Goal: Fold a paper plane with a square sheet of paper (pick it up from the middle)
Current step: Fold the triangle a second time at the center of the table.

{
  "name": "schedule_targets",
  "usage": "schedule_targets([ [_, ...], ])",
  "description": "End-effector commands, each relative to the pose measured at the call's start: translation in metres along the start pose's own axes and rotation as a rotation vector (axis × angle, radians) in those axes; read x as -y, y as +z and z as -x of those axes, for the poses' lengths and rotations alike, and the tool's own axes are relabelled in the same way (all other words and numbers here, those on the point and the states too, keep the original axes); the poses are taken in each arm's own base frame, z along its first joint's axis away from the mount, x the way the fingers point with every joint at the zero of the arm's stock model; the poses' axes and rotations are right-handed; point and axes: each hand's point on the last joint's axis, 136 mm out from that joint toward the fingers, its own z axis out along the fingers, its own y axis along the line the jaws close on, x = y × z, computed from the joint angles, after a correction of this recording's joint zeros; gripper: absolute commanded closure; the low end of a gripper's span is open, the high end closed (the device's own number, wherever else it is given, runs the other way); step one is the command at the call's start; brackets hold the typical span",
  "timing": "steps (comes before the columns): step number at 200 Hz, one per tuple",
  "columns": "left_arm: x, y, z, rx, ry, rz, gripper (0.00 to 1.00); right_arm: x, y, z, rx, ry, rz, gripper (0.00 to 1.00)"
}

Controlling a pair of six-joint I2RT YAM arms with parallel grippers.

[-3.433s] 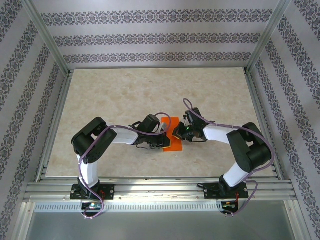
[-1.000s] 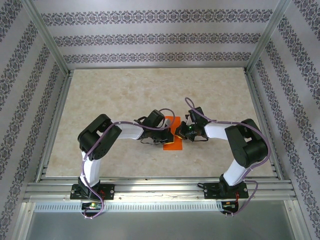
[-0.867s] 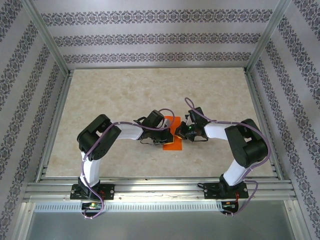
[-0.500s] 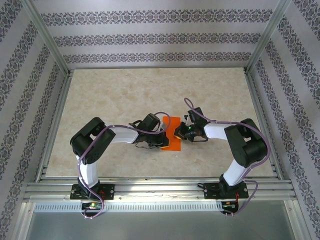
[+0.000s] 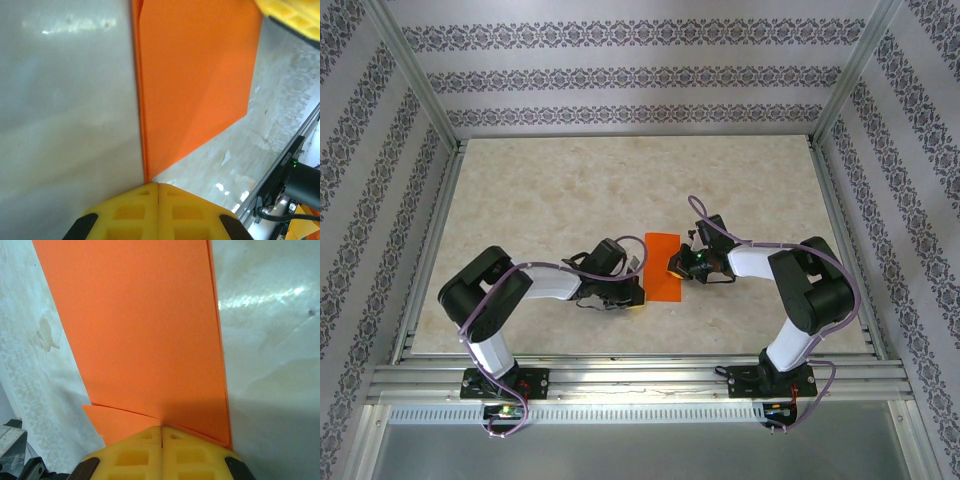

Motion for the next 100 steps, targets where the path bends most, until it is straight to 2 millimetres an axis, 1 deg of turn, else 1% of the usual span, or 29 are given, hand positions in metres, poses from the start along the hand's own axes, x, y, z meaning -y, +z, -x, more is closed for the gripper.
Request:
schedule_targets([
  [1, 0.015, -0.016, 0.002, 0.024, 0.035, -0.028, 0.99, 0.035, 0.007, -0.008, -0.015, 0.035, -0.114, 1.0],
  [16, 0.031, -0.026, 0.015, 0.071, 0.088, -0.049, 0.98, 0.03, 0.007, -0.008, -0.02, 0.026, -0.1, 1.0],
  [27, 0.039, -0.03, 0.025, 0.096, 0.12, -0.048, 0.97, 0.027, 0.007, -0.007, -0.019, 0.02, -0.095, 1.0],
  [41, 0.041, -0.031, 0.033, 0.097, 0.133, -0.038, 0.97, 0.024, 0.006, -0.007, -0.019, 0.016, -0.088, 1.0],
  [62, 0.04, -0.023, 0.048, 0.094, 0.127, -0.035, 0.97, 0.022, 0.005, -0.007, -0.019, 0.008, -0.08, 1.0],
  [83, 0.037, -0.011, 0.062, 0.078, 0.124, -0.02, 0.97, 0.018, 0.004, -0.008, -0.02, 0.001, -0.068, 1.0],
  [100, 0.032, -0.001, 0.068, 0.058, 0.122, 0.002, 0.97, 0.016, 0.003, -0.008, -0.02, 0.0, -0.059, 1.0],
])
